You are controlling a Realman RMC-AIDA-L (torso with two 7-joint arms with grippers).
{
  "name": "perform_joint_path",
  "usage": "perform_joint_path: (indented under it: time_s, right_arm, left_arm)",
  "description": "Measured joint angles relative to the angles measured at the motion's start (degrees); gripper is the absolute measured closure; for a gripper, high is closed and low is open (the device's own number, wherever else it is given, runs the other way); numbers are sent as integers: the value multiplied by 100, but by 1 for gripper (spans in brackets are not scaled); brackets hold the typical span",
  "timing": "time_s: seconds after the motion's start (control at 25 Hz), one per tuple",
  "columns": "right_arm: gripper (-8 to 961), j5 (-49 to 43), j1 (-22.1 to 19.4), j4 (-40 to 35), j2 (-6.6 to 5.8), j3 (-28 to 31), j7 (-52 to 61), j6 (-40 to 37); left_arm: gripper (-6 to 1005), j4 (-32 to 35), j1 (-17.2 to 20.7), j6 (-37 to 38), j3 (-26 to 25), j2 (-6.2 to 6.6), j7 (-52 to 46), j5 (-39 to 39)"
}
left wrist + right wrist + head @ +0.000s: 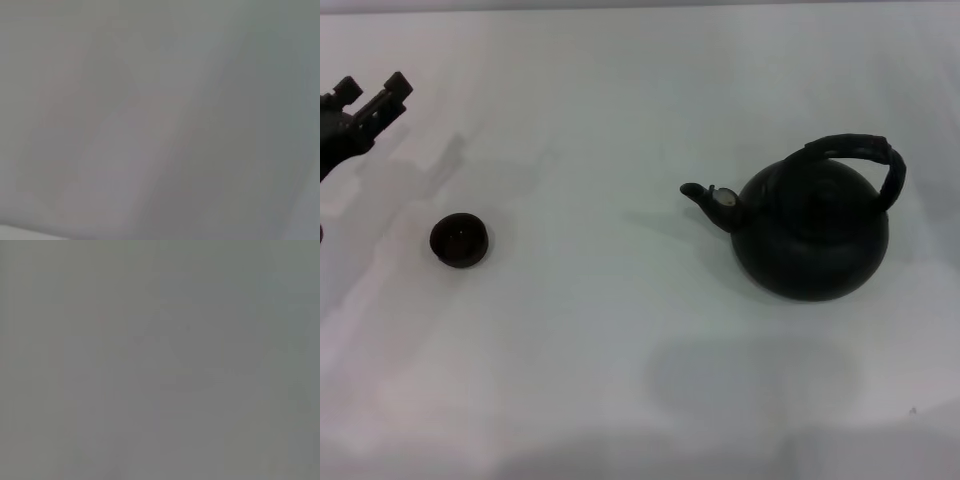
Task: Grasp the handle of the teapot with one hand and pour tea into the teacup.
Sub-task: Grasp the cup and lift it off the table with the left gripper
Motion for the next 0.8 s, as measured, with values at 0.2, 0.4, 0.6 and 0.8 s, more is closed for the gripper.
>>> perform_joint_path:
  time_s: [0.2,0.4,0.6,0.8]
  right_arm:
    - [118,4,71,-8,-7,103,-29,-48]
    - [119,4,131,-16,-8,216,-32,-214]
    - [120,5,98,-83,-8,227,-32,-225]
    - [121,5,77,-88,-6,231,-32,-237]
  left_arm:
    - [127,1027,20,671,588,-10,-1354,529]
    - [126,2483,293,1781,2077,16,-2756,699]
    - [127,3821,644,2494,2955,34,-4573,1499]
    - [126,5261,902,2391,3275,32,-7601,3804]
